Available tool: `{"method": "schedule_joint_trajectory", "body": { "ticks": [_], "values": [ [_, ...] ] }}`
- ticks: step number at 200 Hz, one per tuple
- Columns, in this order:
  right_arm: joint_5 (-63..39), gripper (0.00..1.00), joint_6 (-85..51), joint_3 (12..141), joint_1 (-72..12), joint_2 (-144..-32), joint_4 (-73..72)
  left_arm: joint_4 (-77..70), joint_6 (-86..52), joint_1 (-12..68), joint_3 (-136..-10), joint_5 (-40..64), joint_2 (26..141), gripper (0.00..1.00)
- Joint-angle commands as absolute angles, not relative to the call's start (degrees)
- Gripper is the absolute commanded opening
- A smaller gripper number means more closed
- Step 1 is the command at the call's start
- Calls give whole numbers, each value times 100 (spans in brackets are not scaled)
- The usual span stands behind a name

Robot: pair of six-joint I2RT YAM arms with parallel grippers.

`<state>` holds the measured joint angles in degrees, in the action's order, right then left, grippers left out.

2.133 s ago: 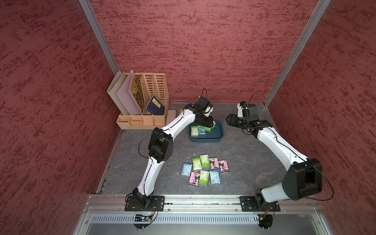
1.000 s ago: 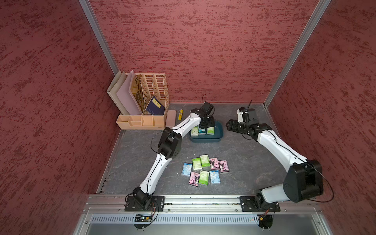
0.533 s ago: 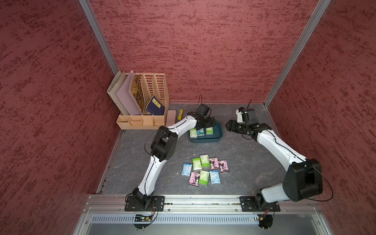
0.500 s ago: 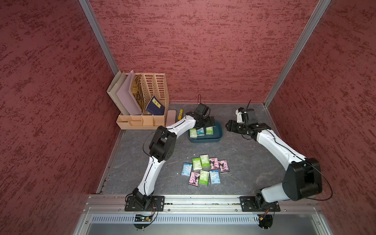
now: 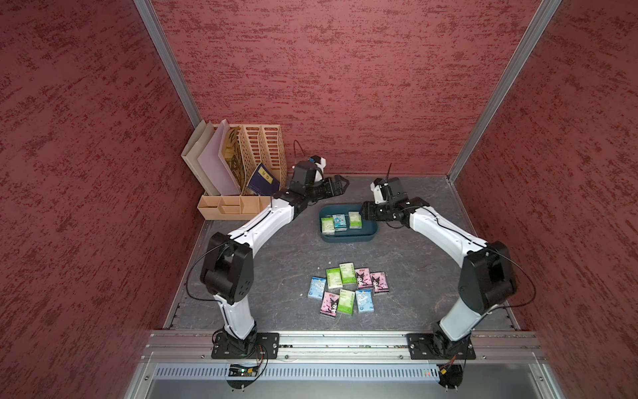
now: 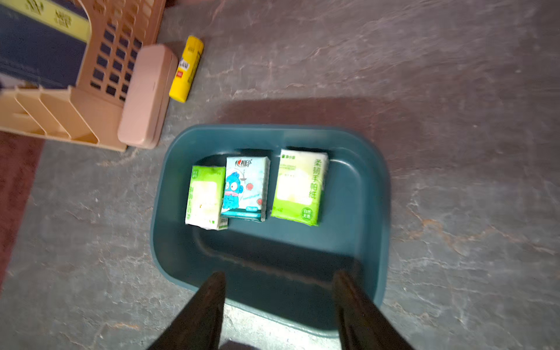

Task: Put the pocket tissues into the storage box
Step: Place the pocket tissues in the storage box, then adjust the pocket tissues in the storage box.

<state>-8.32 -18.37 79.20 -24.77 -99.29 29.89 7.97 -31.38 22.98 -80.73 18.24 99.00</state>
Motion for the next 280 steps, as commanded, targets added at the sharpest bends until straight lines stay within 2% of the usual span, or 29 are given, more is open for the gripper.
{"method": "schedule_joint_trajectory", "body": {
  "ticks": [1, 56, 159, 280],
  "values": [
    [-765, 51, -1619, 8388, -2857, -10326, 3329, 407, -3202, 1487, -7175, 1824, 9245, 100],
    [-965, 31, -1850, 9027, -3356, -11078, 3779, 800, -2721, 401, -6271, 1992, 8210, 100],
    [-778, 36, -2015, 10219, -3719, -12273, 4792, 797, -2569, -234, -5882, 2571, 8049, 100],
    [-480, 36, -2119, 11289, -3727, -13225, 5044, 957, -2409, -666, -5640, 2874, 7901, 100]
  ]
}}
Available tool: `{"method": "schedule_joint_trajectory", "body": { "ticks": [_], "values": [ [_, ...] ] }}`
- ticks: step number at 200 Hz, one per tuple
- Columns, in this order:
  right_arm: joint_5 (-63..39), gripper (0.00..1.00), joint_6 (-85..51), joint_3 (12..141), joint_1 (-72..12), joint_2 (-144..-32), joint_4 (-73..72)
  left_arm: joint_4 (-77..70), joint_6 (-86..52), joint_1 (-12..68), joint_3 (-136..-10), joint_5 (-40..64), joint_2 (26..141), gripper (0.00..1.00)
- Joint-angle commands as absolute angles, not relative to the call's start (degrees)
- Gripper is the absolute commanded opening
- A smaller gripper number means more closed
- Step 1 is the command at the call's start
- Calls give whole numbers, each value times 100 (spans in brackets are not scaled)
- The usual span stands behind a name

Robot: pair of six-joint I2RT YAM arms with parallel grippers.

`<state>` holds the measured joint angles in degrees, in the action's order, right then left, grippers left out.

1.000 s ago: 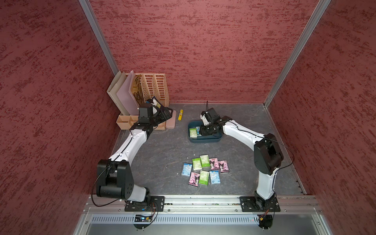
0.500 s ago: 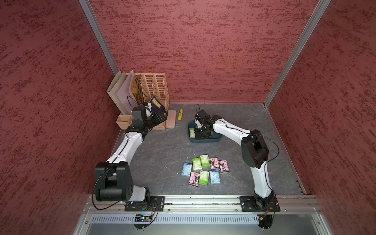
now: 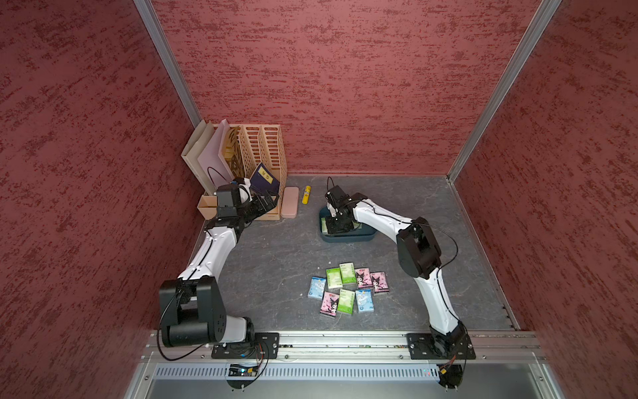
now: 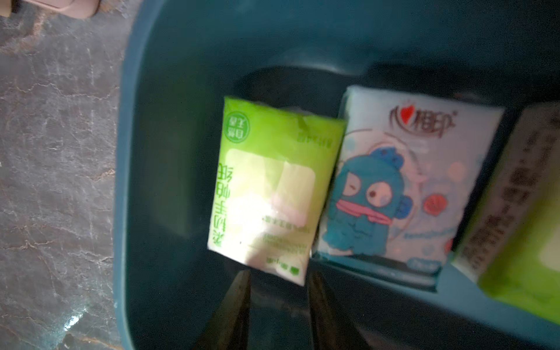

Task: Put the pocket tissues into the storage box
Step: Adjust the pocket tissues in the storage box.

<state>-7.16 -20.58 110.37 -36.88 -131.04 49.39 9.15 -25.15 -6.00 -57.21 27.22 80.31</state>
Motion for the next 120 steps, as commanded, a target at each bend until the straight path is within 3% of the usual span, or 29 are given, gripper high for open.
{"method": "schedule_joint_trajectory", "body": {
  "ticks": [1, 75, 120],
  "values": [
    [-477, 36, -2114, 11291, -3727, -13226, 5040, 958, -2409, -671, -5642, 2874, 7897, 100],
    [-323, 33, -2084, 11680, -3718, -13450, 4962, 1129, -2329, -756, -5686, 2913, 7799, 100],
    [-303, 43, -1998, 11307, -3701, -12774, 4742, 1180, -2339, -756, -5712, 2927, 7778, 100]
  ]
}}
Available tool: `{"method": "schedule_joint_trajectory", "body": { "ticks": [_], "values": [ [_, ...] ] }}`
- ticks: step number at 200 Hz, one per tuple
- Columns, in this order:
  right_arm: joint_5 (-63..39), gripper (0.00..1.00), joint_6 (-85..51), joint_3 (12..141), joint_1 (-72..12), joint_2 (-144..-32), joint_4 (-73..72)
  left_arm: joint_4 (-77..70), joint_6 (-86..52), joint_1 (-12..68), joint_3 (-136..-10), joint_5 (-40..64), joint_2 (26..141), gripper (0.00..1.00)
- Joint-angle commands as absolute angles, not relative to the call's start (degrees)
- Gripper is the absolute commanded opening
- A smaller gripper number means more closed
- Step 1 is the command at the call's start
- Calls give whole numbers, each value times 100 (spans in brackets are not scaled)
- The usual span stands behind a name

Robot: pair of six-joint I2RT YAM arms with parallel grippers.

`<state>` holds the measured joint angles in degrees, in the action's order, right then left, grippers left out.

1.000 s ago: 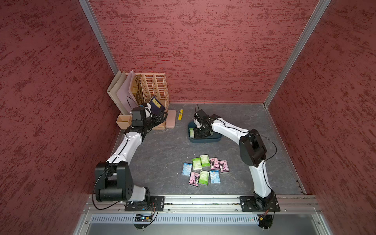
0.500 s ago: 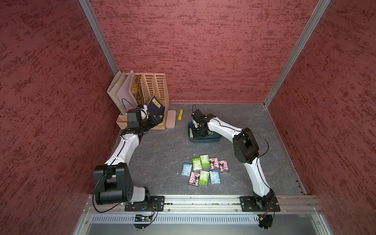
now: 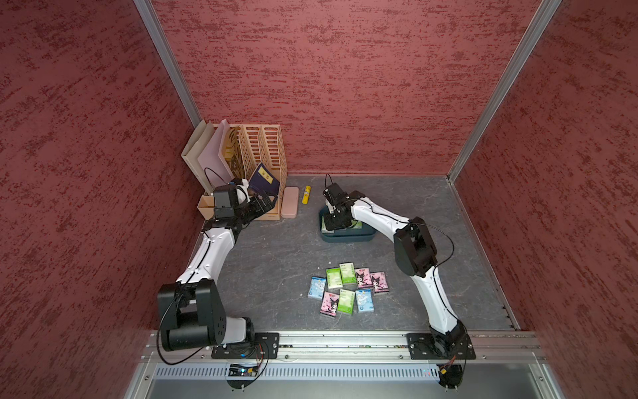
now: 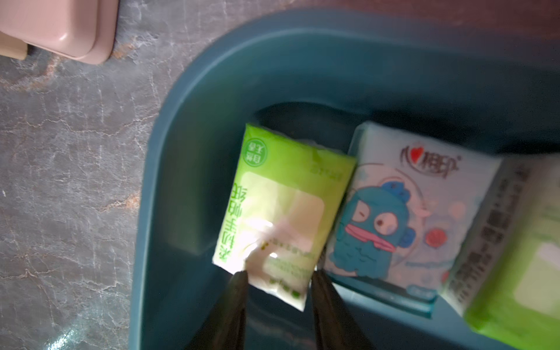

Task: Put the pocket tissues into the storage box
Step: Adjust the pocket tissues in the storage box.

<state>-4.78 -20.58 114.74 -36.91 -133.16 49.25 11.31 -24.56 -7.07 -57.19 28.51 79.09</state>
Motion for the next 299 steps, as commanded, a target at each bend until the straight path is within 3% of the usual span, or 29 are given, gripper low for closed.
{"method": "schedule_joint_trajectory", "body": {
  "ticks": [1, 61, 109, 160, 299],
  "values": [
    [-305, 43, -1997, 11287, -3696, -12750, 4735, 1179, -2339, -756, -5712, 2927, 7778, 100],
    [-62, 49, -1966, 10449, -2799, -11931, 4837, 1110, -2482, -747, -5806, 3040, 7813, 100],
    [147, 26, -1714, 10364, -2300, -12061, 4932, 1084, -2537, -709, -5811, 3066, 7787, 100],
    [136, 15, -1452, 10509, -2136, -12405, 4967, 1066, -2573, -664, -5844, 3051, 7791, 100],
    [-323, 14, -1518, 10621, -2187, -12899, 4607, 1189, -2507, -643, -5906, 3056, 7783, 100]
  ]
}}
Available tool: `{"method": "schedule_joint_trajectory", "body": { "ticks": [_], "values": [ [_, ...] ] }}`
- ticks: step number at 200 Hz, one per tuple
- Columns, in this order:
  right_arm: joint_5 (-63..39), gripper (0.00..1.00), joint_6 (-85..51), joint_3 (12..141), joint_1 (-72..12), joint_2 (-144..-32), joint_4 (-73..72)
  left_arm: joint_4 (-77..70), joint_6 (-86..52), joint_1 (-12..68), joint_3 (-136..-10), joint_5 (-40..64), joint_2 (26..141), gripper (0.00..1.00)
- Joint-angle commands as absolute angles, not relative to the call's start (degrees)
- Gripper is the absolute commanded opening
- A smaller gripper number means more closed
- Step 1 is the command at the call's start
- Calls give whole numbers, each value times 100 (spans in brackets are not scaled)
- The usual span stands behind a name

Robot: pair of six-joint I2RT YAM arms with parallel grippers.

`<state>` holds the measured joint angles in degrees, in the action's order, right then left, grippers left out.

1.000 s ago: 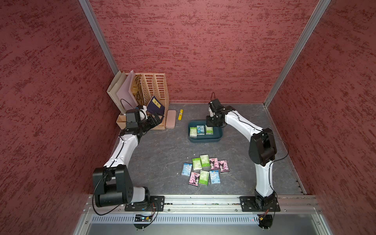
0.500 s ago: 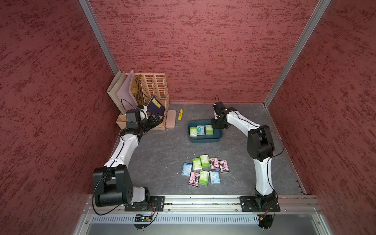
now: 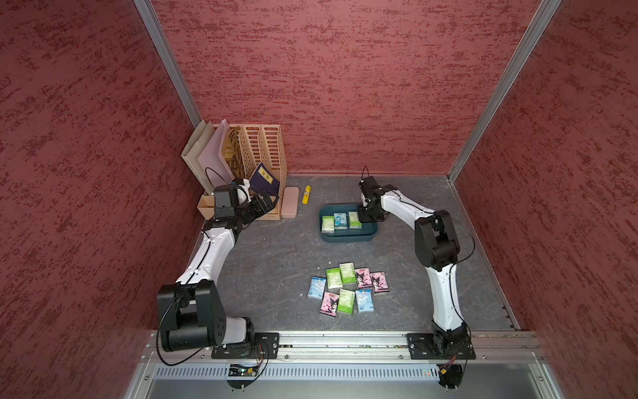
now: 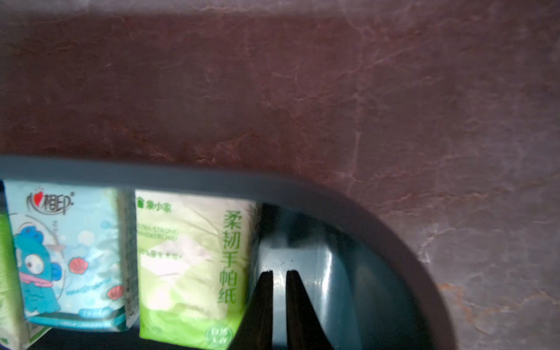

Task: Put the pocket tissues into the storage box
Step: Adjust the pocket tissues in the storage box.

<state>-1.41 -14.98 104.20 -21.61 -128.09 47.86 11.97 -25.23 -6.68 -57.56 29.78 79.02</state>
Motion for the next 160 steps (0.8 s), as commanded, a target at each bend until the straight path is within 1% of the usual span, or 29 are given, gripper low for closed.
{"method": "schedule_joint_trajectory", "body": {
  "ticks": [1, 95, 119, 160],
  "values": [
    [-324, 14, -1519, 10623, -2192, -12905, 4602, 1192, -2510, -642, -5902, 3057, 7785, 100],
    [-523, 16, -1540, 10830, -2355, -13043, 4570, 1231, -2486, -633, -5801, 3074, 7743, 100],
    [-489, 20, -1556, 10807, -2357, -12989, 4561, 1240, -2487, -625, -5801, 3079, 7743, 100],
    [-345, 31, -1519, 10708, -2357, -12755, 4502, 1335, -2440, -553, -5872, 3041, 7761, 100]
  ]
}}
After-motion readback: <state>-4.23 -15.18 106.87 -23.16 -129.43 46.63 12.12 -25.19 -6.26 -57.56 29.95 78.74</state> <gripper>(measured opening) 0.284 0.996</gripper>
